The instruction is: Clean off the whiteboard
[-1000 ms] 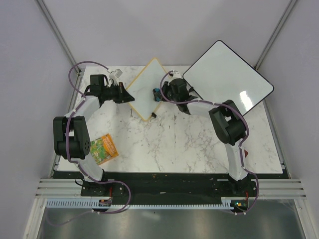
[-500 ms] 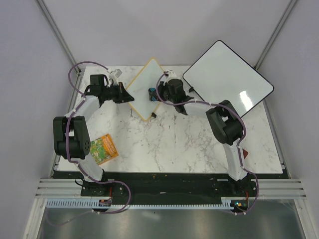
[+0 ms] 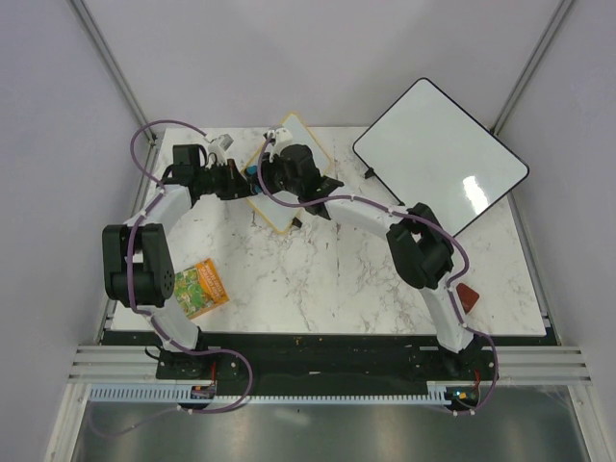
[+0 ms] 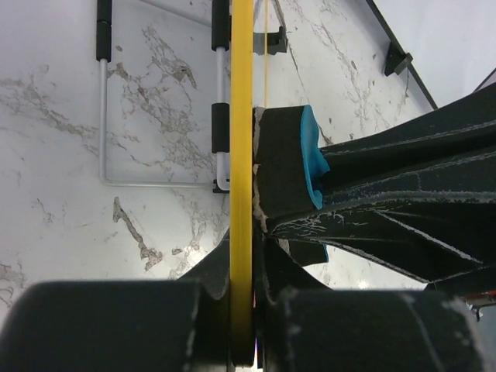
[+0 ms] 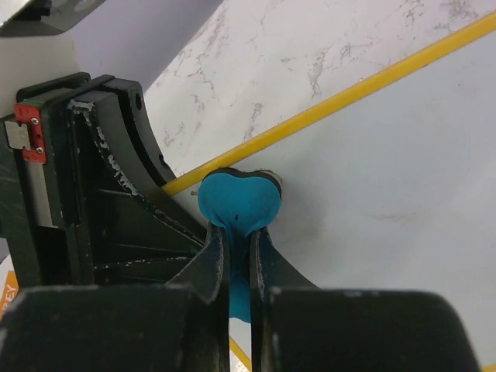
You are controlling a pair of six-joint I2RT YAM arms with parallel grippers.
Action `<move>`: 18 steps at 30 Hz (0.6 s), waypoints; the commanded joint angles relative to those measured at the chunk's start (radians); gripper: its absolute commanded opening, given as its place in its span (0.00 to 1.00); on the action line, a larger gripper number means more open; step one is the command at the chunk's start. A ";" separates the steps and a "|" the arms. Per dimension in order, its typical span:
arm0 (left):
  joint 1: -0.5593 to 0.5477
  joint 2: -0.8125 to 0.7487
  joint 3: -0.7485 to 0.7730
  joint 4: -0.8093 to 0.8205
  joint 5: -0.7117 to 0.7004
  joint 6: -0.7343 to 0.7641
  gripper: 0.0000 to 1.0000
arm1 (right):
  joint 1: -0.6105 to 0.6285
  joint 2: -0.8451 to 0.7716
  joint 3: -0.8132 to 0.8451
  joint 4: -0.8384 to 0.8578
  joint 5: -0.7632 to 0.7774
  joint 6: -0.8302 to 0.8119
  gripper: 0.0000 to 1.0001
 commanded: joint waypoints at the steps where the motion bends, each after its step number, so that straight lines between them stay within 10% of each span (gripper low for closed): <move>1: -0.079 0.025 -0.009 -0.020 0.016 0.187 0.02 | 0.095 0.127 0.124 -0.169 -0.086 -0.029 0.00; 18: -0.079 0.020 -0.006 -0.022 0.025 0.185 0.02 | -0.057 0.213 0.128 -0.330 0.248 0.080 0.00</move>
